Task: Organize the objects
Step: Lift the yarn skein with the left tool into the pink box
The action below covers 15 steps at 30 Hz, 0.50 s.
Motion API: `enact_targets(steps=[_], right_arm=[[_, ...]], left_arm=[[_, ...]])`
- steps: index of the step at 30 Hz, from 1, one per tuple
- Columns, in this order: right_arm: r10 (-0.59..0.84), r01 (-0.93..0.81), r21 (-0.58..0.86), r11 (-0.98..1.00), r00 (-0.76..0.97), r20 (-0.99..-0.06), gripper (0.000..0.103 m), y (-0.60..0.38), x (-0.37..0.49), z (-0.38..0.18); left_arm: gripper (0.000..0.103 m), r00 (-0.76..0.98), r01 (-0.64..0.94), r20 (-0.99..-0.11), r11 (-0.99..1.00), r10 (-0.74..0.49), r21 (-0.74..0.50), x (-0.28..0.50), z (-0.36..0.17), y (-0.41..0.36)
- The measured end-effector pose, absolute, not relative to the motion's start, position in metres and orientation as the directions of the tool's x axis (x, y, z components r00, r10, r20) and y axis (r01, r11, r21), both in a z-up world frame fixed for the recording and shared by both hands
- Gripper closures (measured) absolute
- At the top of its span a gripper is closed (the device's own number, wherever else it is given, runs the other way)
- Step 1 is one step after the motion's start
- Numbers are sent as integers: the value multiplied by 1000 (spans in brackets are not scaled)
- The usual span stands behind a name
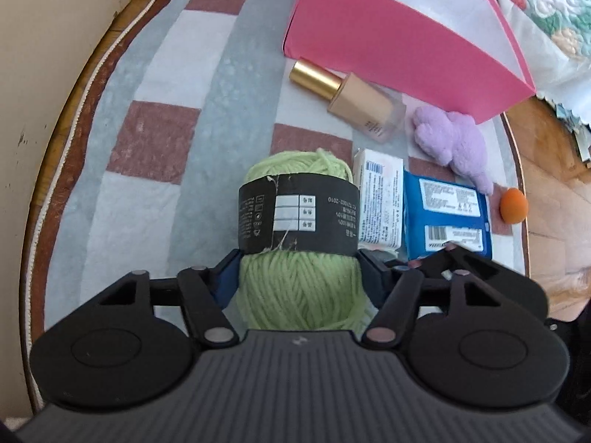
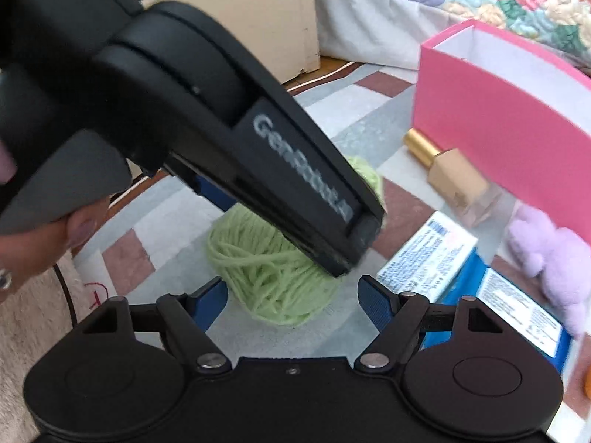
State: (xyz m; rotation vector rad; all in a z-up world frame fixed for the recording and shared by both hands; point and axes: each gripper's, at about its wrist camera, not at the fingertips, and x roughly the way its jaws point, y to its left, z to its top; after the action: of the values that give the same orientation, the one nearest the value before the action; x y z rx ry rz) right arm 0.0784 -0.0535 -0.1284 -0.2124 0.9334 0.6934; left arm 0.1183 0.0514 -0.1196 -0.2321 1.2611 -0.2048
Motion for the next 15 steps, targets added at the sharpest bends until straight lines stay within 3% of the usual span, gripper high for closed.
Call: enact_targets(steps=[4,15], right_arm=[[494,-613,174,771,403,-770,45,-60,77,-120],[485,-647,120,753,422,-767,48,-83,46,-51]], left_arm=[[47,320,18,-898,950,-302,-313,114,-111,56],[48,367,53,-849,920,-379,-387,78,-56,47]])
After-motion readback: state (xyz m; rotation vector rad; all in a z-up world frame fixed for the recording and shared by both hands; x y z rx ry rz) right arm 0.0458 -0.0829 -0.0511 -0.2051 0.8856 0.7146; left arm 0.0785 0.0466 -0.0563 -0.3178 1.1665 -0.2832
